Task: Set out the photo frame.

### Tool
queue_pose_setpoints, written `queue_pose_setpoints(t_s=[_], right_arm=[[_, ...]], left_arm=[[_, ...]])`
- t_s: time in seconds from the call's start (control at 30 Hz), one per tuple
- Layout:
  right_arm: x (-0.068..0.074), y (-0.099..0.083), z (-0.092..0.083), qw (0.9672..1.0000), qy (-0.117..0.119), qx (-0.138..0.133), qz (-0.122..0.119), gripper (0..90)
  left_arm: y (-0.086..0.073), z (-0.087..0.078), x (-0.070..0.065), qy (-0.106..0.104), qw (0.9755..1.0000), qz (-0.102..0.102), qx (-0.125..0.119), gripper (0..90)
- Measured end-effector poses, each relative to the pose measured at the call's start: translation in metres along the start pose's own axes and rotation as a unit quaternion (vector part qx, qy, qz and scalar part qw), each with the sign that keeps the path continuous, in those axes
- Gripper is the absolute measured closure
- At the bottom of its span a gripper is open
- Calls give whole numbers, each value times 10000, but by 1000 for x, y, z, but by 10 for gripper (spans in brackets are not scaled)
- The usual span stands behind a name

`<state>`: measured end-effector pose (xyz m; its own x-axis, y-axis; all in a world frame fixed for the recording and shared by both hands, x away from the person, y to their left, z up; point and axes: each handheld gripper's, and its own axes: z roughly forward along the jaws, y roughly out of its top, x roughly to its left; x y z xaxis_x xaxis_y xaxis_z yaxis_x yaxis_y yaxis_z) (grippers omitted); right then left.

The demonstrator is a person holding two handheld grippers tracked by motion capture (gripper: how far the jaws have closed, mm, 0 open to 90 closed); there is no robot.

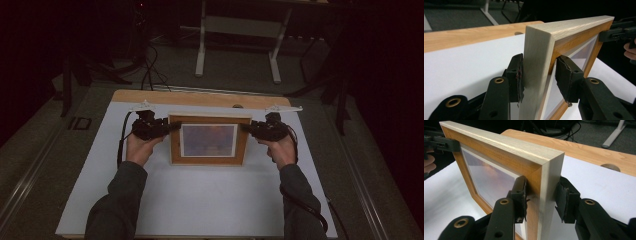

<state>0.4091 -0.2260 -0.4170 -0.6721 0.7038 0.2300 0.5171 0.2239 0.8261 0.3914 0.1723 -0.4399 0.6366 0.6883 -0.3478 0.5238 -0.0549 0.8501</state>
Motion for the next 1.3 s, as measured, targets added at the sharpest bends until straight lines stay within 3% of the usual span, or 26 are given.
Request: queue_pose_setpoints(t_s=[0.5,1.3], right_arm=[[3,-7,-13,9999,37,136,54,633],[9,-13,-25,9996,99,270,37,633]], left_arm=[[-3,-1,-5,-305,9992,-184,186,611],[-9,-7,-12,-558,9973,-348,322,623]])
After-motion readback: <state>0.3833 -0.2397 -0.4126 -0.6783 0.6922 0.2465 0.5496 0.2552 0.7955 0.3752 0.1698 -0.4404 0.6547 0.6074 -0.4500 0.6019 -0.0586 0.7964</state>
